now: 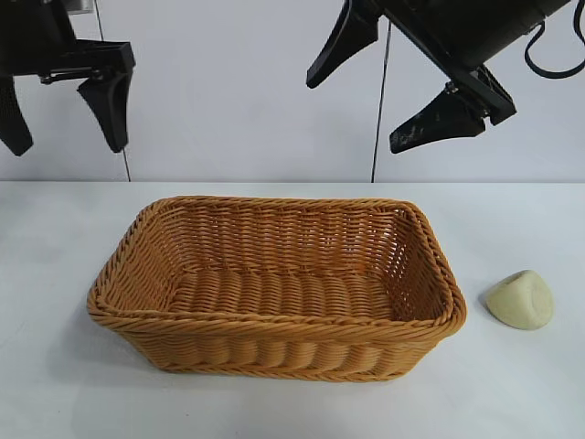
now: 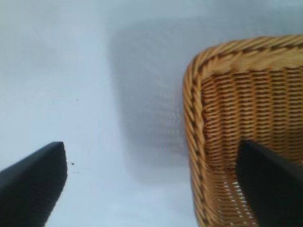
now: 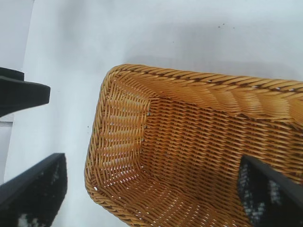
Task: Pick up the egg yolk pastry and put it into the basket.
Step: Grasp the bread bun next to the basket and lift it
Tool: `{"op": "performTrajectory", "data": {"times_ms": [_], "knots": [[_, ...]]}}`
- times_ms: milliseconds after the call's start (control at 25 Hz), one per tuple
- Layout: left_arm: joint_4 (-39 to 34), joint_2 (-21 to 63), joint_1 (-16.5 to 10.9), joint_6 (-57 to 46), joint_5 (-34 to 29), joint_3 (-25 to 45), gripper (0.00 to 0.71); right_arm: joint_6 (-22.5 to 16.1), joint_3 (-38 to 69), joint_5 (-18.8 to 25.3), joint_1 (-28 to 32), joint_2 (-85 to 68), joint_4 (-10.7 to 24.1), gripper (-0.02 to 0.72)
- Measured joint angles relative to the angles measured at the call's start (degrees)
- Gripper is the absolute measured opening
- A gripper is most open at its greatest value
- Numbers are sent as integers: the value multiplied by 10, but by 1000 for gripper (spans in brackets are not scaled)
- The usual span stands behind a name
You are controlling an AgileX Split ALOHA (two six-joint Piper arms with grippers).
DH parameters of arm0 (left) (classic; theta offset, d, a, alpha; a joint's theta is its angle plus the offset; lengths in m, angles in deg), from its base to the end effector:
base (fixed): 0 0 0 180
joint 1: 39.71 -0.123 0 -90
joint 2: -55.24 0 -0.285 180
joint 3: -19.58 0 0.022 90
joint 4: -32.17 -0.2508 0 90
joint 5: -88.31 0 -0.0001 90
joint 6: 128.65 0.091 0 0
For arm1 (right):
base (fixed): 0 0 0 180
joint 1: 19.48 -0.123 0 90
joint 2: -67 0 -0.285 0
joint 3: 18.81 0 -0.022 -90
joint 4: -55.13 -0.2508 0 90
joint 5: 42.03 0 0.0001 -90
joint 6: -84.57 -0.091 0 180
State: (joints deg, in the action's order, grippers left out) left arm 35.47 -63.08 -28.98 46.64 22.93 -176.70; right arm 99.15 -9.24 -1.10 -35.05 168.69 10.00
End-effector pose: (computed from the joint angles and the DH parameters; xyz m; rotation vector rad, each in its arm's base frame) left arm 0.3969 -0.0801 0.2544 0.1271 2.9262 -0.1232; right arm 0.3241 0.1342 0.2675 -0.0546 2.5539 0.8732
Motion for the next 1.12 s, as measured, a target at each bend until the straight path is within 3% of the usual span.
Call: {"op": "performTrajectory", "data": {"times_ms": [200,400,560,760,1120], "knots": [[-8,0,-42,9,-37,0,694,0,0,1,0,0,0,695],[-45,14,-46,11,-38,11,695,0,0,1,0,0,0,695],[-52,66,-46,12,-38,60,695,0,0,1,0,0,1,695],[-55,183,-46,12,-38,172,695,0,0,1,0,0,1,695],[-57,499,-46,12,-41,405,695,0,0,1,0,0,1,695]]}}
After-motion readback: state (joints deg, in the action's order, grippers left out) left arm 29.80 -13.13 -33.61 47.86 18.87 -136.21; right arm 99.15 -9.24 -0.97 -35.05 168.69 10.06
